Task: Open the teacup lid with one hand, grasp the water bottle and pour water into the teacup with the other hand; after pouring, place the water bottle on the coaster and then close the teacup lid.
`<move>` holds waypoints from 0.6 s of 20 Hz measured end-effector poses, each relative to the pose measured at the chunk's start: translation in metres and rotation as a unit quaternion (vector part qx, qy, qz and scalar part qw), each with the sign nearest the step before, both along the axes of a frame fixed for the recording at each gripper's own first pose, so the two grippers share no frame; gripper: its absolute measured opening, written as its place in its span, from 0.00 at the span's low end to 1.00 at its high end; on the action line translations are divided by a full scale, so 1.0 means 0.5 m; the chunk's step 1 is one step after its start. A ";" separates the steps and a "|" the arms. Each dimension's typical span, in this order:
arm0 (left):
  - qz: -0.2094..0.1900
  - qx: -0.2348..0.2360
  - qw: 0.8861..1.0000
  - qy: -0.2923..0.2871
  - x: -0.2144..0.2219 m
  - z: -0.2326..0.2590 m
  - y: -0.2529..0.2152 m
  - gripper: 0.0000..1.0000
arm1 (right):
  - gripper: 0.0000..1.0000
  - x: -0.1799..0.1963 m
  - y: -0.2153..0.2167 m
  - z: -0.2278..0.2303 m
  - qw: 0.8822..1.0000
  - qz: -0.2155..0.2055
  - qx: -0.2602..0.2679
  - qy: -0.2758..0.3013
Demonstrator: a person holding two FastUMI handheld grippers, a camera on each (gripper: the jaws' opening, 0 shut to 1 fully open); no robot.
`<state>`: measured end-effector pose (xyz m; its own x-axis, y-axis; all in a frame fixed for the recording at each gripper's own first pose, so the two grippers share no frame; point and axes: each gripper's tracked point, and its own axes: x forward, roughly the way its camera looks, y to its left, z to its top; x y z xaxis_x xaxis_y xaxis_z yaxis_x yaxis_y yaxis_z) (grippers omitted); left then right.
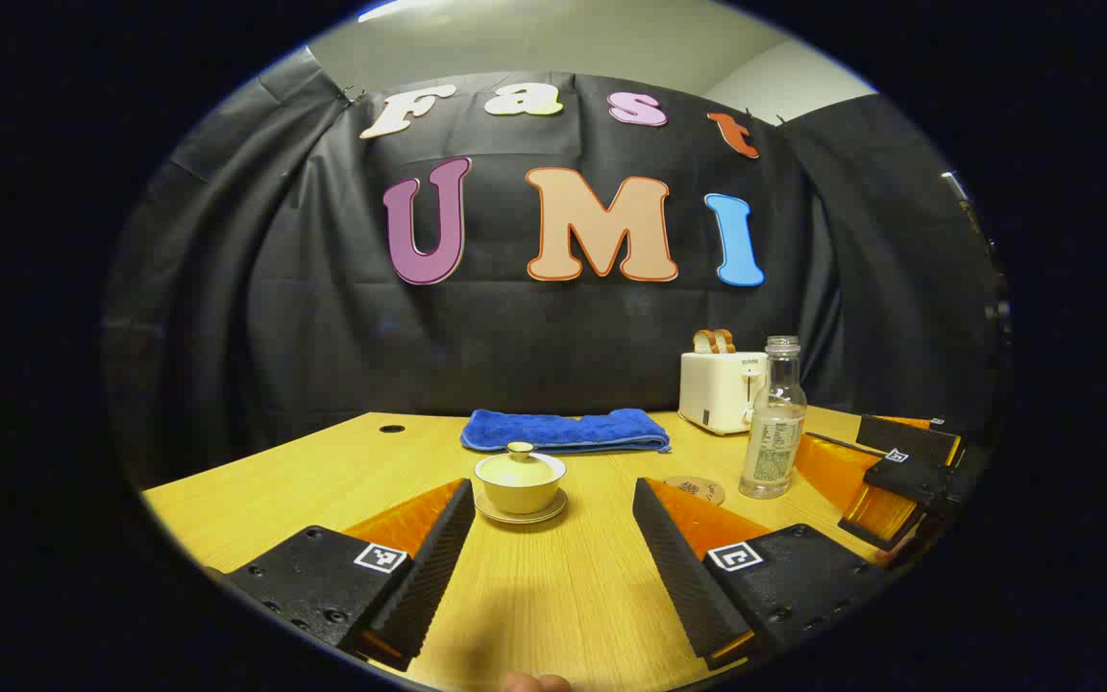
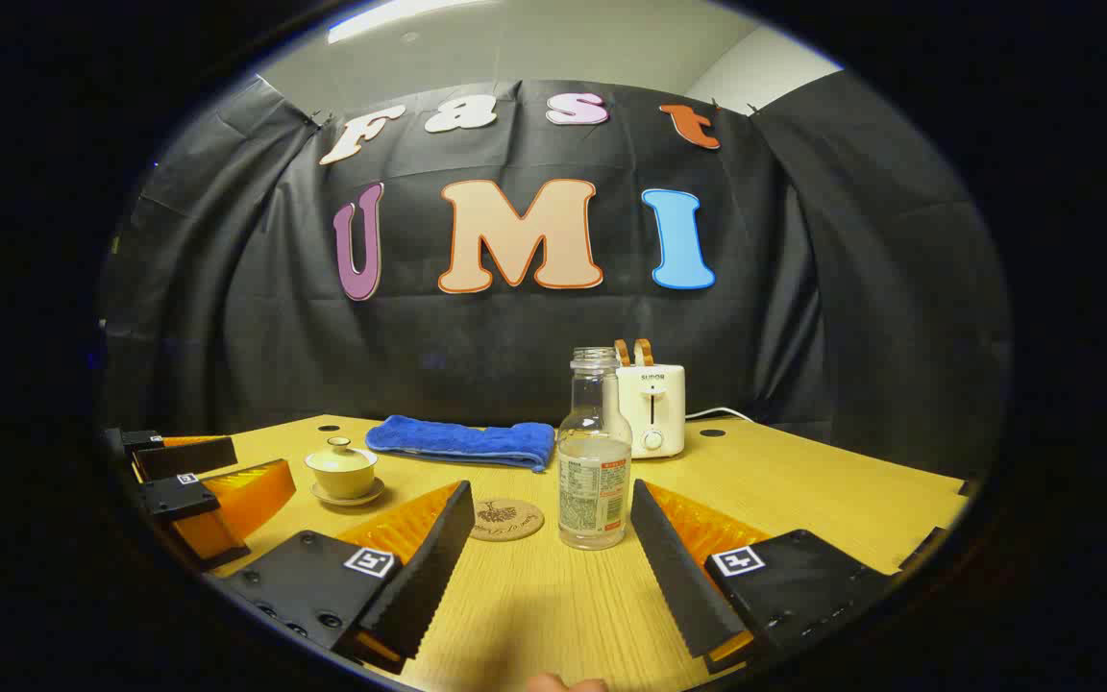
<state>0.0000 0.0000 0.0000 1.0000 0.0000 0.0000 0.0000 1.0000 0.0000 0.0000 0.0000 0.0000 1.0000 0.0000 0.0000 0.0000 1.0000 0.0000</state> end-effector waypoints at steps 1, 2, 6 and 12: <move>0.002 0.000 1.000 0.000 0.000 0.001 0.001 0.97 | 1.00 -0.001 0.000 0.000 1.000 0.000 0.000 0.000; 0.002 0.000 1.000 -0.001 -0.001 0.001 0.001 0.97 | 1.00 -0.001 0.000 0.001 1.000 0.000 0.000 -0.001; -0.001 0.000 1.000 0.000 0.000 0.001 -0.002 0.97 | 1.00 -0.001 0.001 0.001 1.000 0.000 0.000 0.000; -0.001 0.000 1.000 0.000 -0.001 0.000 -0.002 0.97 | 1.00 -0.002 0.001 0.000 1.000 0.000 0.000 0.000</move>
<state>-0.0006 -0.0009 0.0001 1.0000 -0.0014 -0.0007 0.0014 1.0000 -0.0004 -0.0008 0.0005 0.0001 1.0000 0.0005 0.0004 -0.0005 1.0000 0.0007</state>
